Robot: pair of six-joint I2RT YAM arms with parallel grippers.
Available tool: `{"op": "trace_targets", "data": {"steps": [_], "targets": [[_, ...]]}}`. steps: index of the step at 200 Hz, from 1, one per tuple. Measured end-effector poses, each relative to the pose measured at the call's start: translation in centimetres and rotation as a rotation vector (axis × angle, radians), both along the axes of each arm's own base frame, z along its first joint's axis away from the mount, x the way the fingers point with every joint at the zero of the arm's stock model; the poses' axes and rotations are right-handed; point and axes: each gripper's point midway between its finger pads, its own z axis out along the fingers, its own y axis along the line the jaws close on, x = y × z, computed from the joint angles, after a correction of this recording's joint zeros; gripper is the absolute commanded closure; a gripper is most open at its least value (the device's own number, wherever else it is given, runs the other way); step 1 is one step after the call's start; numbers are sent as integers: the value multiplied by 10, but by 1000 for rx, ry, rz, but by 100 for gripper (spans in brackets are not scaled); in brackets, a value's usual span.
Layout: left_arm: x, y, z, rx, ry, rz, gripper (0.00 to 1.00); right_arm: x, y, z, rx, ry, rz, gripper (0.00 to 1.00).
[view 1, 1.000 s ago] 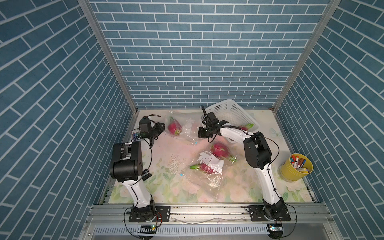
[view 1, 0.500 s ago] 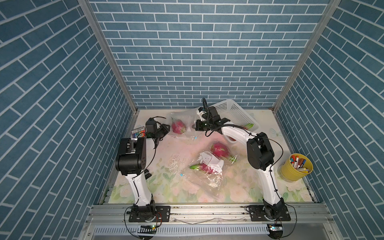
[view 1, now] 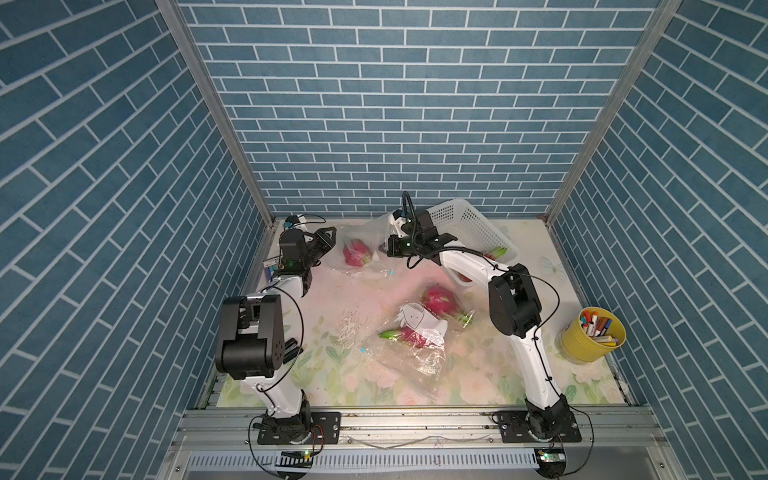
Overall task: Open the zip-top bag and take out the dragon fruit
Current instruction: Pick up the dragon fruit from the zipper food storage bag.
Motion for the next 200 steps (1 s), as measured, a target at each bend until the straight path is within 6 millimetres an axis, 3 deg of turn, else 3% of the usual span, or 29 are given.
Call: {"op": "trace_targets", "data": {"steps": [19, 38, 58, 77, 157, 189, 200], "targets": [[7, 0, -23, -36, 23, 7, 63, 1, 2, -12, -6, 10, 2, 97], [13, -1, -61, -90, 76, 17, 64, 3, 3, -20, -8, 17, -1, 97], [16, -4, -97, -141, 133, 28, 64, 6, 6, -21, 12, 17, -9, 97], [17, -5, -117, -168, 158, 37, 64, 9, 9, -19, 32, 9, -14, 97], [40, -16, -152, -167, 197, 16, 67, 23, 21, -31, 55, 3, -31, 91], [53, -26, -158, -119, 222, -23, 69, 33, 24, -33, 55, -3, -58, 73], [55, -29, -160, -107, 229, -35, 69, 39, 27, -31, 59, -13, -63, 62]]}}
